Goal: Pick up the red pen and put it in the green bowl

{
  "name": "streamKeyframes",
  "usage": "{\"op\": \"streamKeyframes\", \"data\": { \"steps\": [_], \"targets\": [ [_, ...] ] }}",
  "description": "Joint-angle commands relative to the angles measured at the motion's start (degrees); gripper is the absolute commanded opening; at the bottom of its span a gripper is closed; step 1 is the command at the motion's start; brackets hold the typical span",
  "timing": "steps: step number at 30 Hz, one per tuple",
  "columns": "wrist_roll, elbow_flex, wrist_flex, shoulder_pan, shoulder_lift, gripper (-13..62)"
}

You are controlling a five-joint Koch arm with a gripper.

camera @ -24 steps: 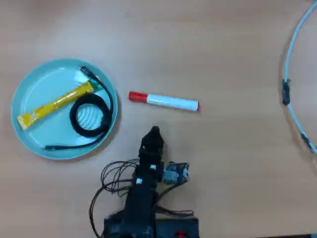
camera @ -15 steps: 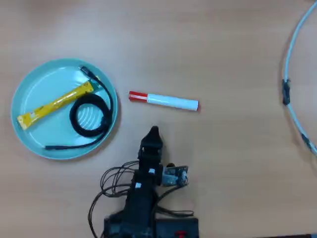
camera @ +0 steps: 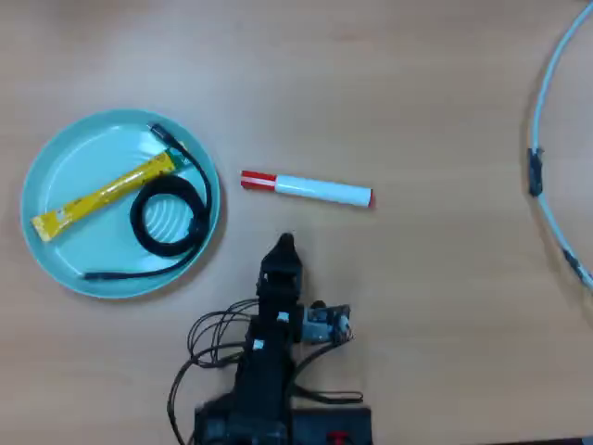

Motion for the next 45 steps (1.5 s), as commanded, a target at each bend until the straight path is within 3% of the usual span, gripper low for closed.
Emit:
{"op": "streamKeyframes", "data": {
  "steps": [1, 4, 12, 21, 36, 45],
  "targets": [
    [0.18, -4.48, 2.99, -3.43, -0.53, 32.4],
    [-0.18, -13.01, 8.26, -7.65, -1.23, 32.4],
    [2.90, -39.46, 45.44, -10.72, -3.08, 32.3],
    [5.80, -55.63, 50.45, -10.81, -19.25, 32.4],
    [18.02, -96.06, 78.66, -10.63, -48.25, 32.3],
    [17.84, -102.04, 79.45, -8.09, -58.18, 32.4]
  ]
}}
